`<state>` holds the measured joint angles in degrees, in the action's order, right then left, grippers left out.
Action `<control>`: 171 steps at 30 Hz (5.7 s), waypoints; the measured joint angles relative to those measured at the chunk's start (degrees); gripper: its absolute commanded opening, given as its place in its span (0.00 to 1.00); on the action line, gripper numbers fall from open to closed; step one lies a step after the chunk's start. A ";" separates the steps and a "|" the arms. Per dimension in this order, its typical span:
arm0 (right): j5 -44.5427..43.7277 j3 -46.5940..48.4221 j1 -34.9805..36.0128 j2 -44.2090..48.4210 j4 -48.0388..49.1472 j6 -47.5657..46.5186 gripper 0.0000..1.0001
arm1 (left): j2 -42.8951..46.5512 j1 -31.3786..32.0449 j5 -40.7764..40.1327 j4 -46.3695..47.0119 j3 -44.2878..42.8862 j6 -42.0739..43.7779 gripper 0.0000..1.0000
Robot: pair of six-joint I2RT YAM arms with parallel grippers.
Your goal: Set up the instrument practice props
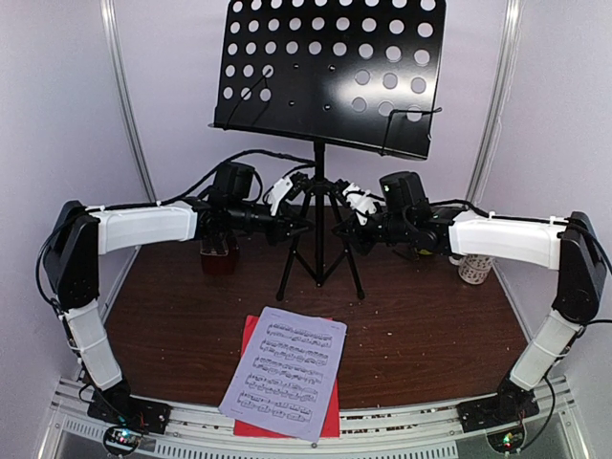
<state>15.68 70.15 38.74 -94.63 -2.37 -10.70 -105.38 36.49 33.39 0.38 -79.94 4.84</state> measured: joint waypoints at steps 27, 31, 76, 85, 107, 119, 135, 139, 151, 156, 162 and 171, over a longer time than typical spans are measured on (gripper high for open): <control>1.51 -7.96 -0.81 3.61 -1.70 1.53 0.83 | 2.36 -4.90 -6.69 -1.51 10.95 -2.19 0.55; 1.88 -7.93 -0.81 0.66 3.13 2.21 0.81 | 2.36 -4.90 -6.75 0.00 11.50 -2.08 0.65; 12.37 7.98 -4.83 -15.45 2.60 -4.04 0.48 | -5.86 -3.98 -5.53 6.40 8.98 -7.15 0.41; 13.46 6.69 -5.16 -14.58 2.23 -2.12 0.20 | -5.84 -3.48 -3.26 5.53 9.01 -9.88 0.25; 12.31 -0.07 -3.04 -5.99 -4.94 -7.56 0.00 | -0.76 -2.78 -5.44 4.04 14.36 -7.19 0.00; 11.47 -4.83 -1.70 -2.32 -6.23 -6.95 0.00 | 5.81 -2.82 -4.76 2.27 21.86 -4.35 0.00; 9.81 -7.48 -1.86 0.96 -7.61 -3.65 0.00 | 8.02 -3.80 -2.40 4.48 24.20 -1.11 0.00; 7.04 -2.89 -3.06 -2.69 -8.61 -2.25 0.00 | 2.99 -5.40 -3.54 3.56 18.49 -0.85 0.00; 5.31 4.79 -4.48 -8.66 -11.08 -3.06 0.22 | -2.32 -6.73 -4.74 0.46 11.23 1.16 0.00; 4.79 5.05 -4.55 -9.51 -13.84 -3.74 0.32 | -2.40 -7.13 -4.46 -0.70 11.02 1.42 0.00; 3.82 5.53 -4.42 -11.69 -16.81 -4.50 0.37 | -3.80 -8.33 -4.46 -1.88 9.07 1.49 0.00; 2.19 8.24 -4.33 -12.68 -16.79 -6.10 0.56 | -5.01 -8.17 -4.50 -2.71 7.28 2.36 0.00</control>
<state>17.87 78.39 34.41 -107.31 -19.16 -16.80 -110.39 28.32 28.88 -2.33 -72.66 7.20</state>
